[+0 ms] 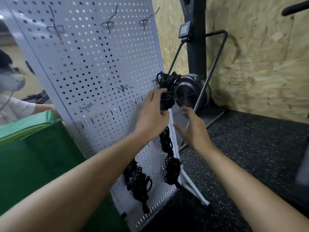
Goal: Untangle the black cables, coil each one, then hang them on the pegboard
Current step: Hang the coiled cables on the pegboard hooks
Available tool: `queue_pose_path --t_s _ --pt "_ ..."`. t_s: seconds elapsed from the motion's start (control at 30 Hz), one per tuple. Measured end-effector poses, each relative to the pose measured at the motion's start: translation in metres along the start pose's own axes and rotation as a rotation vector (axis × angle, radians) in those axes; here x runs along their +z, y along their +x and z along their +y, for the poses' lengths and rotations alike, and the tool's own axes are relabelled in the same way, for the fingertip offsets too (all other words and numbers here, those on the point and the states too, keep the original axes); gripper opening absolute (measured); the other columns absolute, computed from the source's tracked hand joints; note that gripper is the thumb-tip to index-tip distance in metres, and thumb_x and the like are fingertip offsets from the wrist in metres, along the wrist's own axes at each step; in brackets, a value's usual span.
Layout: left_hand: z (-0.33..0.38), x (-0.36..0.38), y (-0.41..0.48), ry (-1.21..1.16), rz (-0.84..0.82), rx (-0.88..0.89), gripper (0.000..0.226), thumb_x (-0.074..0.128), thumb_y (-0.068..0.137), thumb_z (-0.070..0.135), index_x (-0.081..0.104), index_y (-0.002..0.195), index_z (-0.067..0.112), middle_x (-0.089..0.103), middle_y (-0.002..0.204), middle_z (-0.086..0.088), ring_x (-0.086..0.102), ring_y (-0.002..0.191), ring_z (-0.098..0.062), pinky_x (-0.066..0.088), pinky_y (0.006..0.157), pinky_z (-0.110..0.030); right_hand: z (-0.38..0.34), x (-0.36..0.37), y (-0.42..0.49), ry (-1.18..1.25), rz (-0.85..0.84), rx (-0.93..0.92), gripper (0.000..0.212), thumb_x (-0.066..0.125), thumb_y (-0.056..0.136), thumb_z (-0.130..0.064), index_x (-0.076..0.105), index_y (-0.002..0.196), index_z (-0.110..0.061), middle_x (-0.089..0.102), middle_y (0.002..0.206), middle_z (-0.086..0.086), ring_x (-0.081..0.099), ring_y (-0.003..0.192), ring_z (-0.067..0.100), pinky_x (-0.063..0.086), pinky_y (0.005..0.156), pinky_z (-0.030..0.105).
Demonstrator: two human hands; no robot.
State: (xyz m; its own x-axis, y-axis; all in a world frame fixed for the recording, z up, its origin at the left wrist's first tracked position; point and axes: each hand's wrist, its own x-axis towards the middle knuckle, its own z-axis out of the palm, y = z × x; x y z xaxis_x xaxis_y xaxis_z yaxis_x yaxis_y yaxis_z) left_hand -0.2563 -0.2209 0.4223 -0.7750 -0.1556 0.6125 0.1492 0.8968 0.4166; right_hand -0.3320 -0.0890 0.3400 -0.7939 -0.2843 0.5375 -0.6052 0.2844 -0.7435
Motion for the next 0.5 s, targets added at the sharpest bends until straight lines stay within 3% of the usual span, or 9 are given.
queue_pose_path --t_s 0.13,0.2,0.27,0.37,0.5 --pt "0.003 0.032 -0.051 -0.064 -0.057 0.055 0.061 0.059 0.091 -0.004 0.047 0.144 0.025 0.043 0.147 0.008 0.057 0.116 -0.019 0.043 0.088 -0.020 0.037 -0.009 -0.041 -0.129 -0.235 0.133 0.060 0.081 0.090 -0.028 0.055 0.142 -0.012 0.066 0.134 0.006 0.064 0.114 0.021 0.050 0.094 0.032" --pt "-0.003 0.056 -0.080 -0.070 -0.101 0.031 0.059 0.060 0.090 -0.006 0.050 0.143 0.019 0.045 0.146 0.004 0.052 0.125 -0.016 0.039 0.090 -0.017 0.059 -0.012 -0.065 -0.174 -0.359 0.185 0.057 0.080 0.091 -0.023 0.056 0.141 -0.013 0.066 0.130 0.006 0.064 0.107 0.018 0.046 0.088 0.027" --pt "-0.015 0.081 -0.113 -0.073 -0.148 0.025 0.056 0.060 0.088 -0.006 0.054 0.140 0.014 0.050 0.143 -0.001 0.054 0.124 -0.018 0.045 0.084 -0.022 0.082 -0.012 -0.090 -0.217 -0.484 0.195 0.050 0.078 0.092 -0.020 0.059 0.138 -0.013 0.067 0.130 0.006 0.065 0.114 0.020 0.047 0.092 0.026" --pt "-0.043 0.119 -0.164 -0.046 -0.262 0.015 0.048 0.060 0.088 -0.004 0.057 0.133 0.013 0.053 0.135 -0.005 0.059 0.100 -0.023 0.049 0.068 -0.034 0.117 -0.002 -0.131 -0.352 -0.658 0.213 0.055 0.080 0.090 -0.026 0.058 0.139 -0.015 0.067 0.132 0.009 0.064 0.120 0.028 0.053 0.097 0.040" --pt "-0.080 0.165 -0.226 -0.031 -0.441 -0.102 0.045 0.058 0.091 0.000 0.055 0.132 0.018 0.048 0.133 -0.001 0.057 0.104 -0.026 0.049 0.072 -0.038 0.154 0.012 -0.174 -0.496 -0.866 0.234 0.058 0.076 0.089 -0.035 0.055 0.140 -0.019 0.061 0.138 0.008 0.058 0.127 0.030 0.052 0.100 0.044"
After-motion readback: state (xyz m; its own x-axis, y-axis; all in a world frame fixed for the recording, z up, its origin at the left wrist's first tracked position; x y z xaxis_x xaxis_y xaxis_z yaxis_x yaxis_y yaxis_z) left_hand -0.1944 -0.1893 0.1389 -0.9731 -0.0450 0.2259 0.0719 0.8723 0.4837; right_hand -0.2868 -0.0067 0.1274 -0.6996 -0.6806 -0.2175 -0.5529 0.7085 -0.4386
